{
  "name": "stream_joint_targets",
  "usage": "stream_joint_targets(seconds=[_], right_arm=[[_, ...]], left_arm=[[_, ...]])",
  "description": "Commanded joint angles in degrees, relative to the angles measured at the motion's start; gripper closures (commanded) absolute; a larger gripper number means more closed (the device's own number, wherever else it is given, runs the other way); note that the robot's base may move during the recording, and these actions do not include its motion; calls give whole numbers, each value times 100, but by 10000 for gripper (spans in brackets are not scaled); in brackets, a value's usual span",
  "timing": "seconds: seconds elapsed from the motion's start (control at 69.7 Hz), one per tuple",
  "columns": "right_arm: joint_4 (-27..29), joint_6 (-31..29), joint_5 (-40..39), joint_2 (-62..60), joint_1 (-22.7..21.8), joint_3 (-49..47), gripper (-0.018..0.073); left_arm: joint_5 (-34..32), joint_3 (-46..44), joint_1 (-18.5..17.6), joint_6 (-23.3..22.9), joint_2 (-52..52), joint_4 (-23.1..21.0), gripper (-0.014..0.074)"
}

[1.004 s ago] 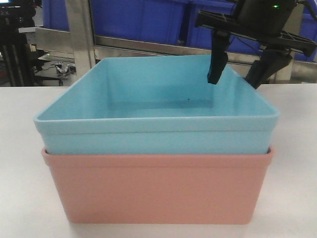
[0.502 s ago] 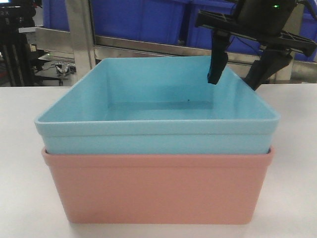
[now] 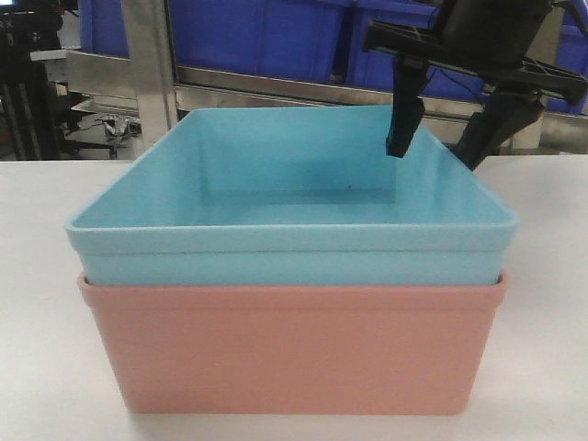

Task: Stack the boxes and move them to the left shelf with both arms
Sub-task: 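Lower both grippers onto the stacked bins' near rim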

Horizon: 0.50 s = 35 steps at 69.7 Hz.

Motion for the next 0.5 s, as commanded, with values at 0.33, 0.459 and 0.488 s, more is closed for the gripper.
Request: stream_joint_targets(seconds=[0.33,0.459,0.488], right_arm=[[-58,-75,123,-326,-4,-129,80],[-58,-75,113,-326,-4,-129,80],[-58,-75,113,-326,-4,-129,80]], left_arm=[[409,-1573,11,12,2475,-1369,608],[591,-1691,1,51,2990,-1651,608],[674,-1770,1,88,3097,-1651,608]])
